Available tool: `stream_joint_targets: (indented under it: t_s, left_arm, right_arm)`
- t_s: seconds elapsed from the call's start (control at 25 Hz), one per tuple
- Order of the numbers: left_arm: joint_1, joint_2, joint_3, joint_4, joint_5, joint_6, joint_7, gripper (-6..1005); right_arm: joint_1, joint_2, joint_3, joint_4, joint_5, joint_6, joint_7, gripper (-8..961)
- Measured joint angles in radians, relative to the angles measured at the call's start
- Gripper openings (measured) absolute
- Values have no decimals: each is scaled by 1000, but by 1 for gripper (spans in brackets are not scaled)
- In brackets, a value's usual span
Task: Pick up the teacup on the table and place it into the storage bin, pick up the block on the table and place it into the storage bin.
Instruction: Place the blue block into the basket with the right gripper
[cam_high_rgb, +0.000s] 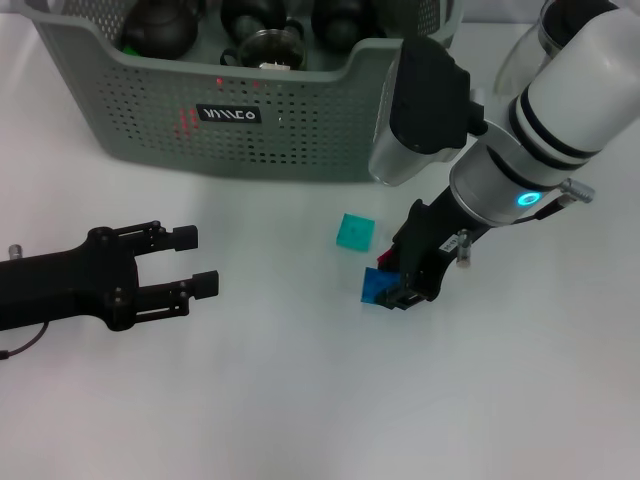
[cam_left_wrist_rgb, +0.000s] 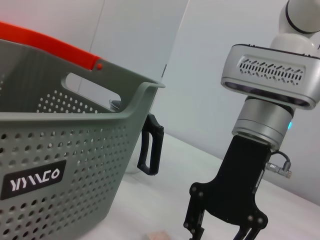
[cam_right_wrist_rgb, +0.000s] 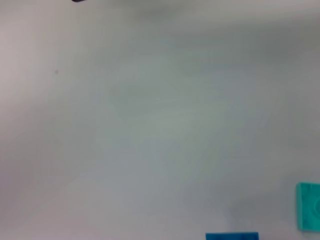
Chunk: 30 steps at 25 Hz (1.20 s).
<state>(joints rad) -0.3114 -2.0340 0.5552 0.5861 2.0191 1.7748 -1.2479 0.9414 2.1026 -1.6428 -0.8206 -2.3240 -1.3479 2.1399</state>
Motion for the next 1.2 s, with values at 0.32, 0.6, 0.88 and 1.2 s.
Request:
stream_joint_targets:
  t_s: [0.32,0.6,0.88,1.2]
  left_arm:
    - [0,0,0,0,0,0,-1,724]
    - [-1,1,0,0,1,0,-1,724]
    - [-2,2,0,2,1,2,-2,724]
    - [-2,2,0,2,1,4,-2,724]
  right_arm:
    - [2,6,-27,32,5,13,-10,414]
    - [12,7,-50,74,24,37,-6,414]
    - [14,5,-70,68,28,43,-7,425]
    - [20,7,-96,66,28,51,17,451]
